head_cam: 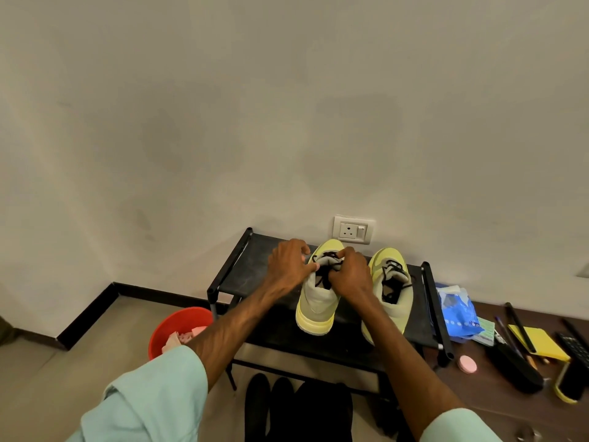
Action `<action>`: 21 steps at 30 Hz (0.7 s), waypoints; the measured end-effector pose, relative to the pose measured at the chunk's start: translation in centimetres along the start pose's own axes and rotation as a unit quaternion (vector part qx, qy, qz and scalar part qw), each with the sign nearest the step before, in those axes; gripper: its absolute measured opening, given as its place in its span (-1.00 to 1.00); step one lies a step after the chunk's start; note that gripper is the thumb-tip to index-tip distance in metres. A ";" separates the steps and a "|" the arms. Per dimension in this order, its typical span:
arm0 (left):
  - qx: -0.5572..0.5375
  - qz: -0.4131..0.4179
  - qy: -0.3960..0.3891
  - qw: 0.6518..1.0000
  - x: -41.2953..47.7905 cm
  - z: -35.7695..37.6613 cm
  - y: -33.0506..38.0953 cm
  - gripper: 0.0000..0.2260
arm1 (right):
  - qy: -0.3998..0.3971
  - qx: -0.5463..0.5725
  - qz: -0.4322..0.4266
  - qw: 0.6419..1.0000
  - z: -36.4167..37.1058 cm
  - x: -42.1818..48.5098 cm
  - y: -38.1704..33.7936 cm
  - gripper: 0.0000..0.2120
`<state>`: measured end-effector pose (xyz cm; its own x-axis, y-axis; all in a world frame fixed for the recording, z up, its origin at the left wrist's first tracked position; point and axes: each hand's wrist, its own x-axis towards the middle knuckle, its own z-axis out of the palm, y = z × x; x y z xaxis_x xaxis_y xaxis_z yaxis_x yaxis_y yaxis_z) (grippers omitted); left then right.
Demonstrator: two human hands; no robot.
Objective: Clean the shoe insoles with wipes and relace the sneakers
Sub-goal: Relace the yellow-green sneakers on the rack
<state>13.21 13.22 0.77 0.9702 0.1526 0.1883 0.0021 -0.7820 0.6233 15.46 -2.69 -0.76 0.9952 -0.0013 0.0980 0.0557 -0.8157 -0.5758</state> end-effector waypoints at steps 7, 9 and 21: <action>-0.012 0.028 0.021 0.999 -0.2 0.8 0.8 -0.72 | -0.003 0.071 -0.045 0.996 -1.7 -0.8 1.5 -0.51; -0.006 0.038 0.024 0.999 -0.2 0.8 1.0 -0.76 | 0.026 0.078 -0.049 0.995 -1.8 -1.0 1.7 -0.59; -0.018 0.046 0.019 0.999 -0.1 1.2 1.4 -0.92 | 0.054 0.091 -0.028 0.994 -1.4 -0.8 1.0 -0.89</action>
<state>13.43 11.32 0.71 0.9562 0.1043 0.2735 -0.0955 -0.7720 0.6284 14.57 -4.30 -0.27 0.9762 -0.0300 0.2150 0.1334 -0.6985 -0.7031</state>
